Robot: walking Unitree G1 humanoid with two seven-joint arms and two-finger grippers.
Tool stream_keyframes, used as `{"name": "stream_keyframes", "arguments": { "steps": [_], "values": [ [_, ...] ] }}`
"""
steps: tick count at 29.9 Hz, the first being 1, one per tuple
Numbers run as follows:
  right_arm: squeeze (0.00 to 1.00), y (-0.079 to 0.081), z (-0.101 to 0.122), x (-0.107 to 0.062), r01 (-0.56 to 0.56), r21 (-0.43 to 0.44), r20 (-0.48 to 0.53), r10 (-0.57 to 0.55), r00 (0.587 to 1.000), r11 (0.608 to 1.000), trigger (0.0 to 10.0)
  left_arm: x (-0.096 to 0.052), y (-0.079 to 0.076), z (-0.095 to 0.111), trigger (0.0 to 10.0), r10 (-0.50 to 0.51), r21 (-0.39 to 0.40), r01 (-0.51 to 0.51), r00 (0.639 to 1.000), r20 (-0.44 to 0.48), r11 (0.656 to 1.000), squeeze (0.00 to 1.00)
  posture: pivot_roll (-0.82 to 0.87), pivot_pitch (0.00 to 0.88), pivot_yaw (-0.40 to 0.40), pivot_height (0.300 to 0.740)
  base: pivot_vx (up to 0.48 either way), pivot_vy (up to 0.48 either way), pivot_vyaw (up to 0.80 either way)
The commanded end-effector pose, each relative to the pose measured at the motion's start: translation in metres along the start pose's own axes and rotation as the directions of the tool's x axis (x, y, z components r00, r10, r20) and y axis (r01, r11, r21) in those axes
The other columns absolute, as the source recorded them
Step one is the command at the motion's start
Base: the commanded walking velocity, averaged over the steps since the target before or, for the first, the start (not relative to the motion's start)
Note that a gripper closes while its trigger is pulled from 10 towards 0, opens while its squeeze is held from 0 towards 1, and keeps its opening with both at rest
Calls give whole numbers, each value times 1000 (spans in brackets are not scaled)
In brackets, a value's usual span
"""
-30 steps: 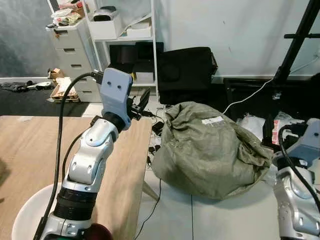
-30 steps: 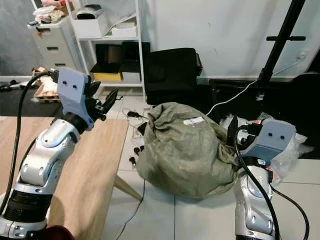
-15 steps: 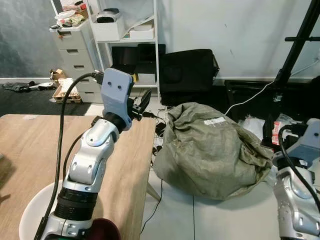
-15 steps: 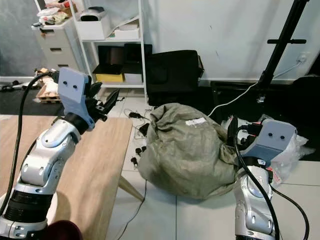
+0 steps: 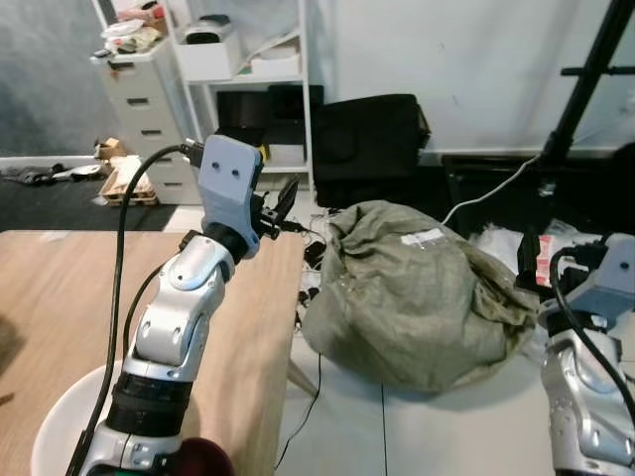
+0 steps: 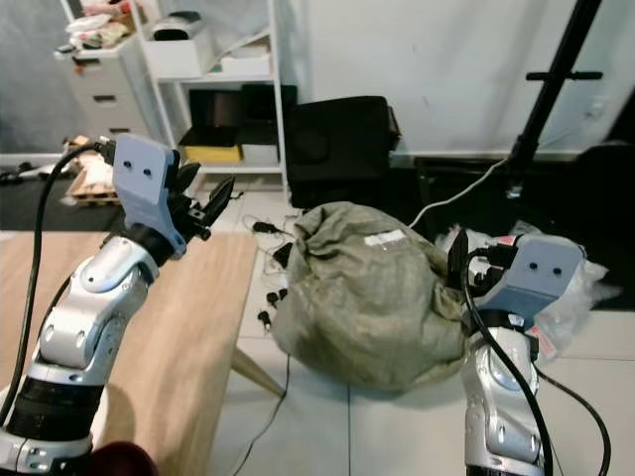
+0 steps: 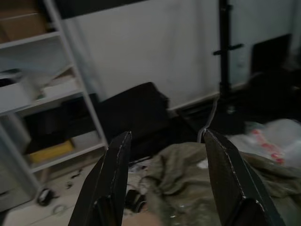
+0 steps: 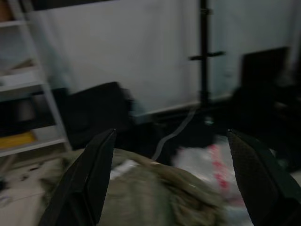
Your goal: Setting the table
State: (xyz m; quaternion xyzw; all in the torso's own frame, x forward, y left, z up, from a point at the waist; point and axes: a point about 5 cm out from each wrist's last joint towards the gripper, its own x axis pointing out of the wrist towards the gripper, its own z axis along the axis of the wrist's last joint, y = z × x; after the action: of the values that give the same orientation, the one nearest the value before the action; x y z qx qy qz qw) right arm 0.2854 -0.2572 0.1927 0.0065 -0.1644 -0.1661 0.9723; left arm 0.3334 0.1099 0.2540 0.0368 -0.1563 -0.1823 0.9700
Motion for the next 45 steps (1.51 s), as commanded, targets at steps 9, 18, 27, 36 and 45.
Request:
{"name": "stream_keyframes", "arguments": {
  "steps": [9,18,27,36,45],
  "values": [
    [0,-2,-3,-2,10,7,-16,-10,1000,1000,10000,-1,1,-5,10000,3,-2,-3,1000,-18,1000,0,-115,0,172,740,0,0,-800],
    [0,-4,-3,-2,16,3,-15,-16,1000,1000,10000,0,0,-4,10000,-3,-6,3,1000,-17,1000,0,-116,0,173,740,0,0,-800],
    [0,-4,-1,-2,18,-5,-7,-18,1000,1000,10000,1,-1,-3,10000,-11,-9,11,1000,-7,1000,0,-120,0,178,740,0,0,-356],
    [0,-3,-2,-1,9,-12,-7,-9,1000,1000,10000,1,-3,-2,10000,-22,-7,22,1000,14,1000,0,-120,0,177,740,327,0,0],
    [0,-4,-3,-1,12,-8,-11,-12,1000,1000,10000,1,-6,-1,10000,-38,-12,39,999,24,999,0,-121,0,177,740,470,0,-781]
  ]
}}
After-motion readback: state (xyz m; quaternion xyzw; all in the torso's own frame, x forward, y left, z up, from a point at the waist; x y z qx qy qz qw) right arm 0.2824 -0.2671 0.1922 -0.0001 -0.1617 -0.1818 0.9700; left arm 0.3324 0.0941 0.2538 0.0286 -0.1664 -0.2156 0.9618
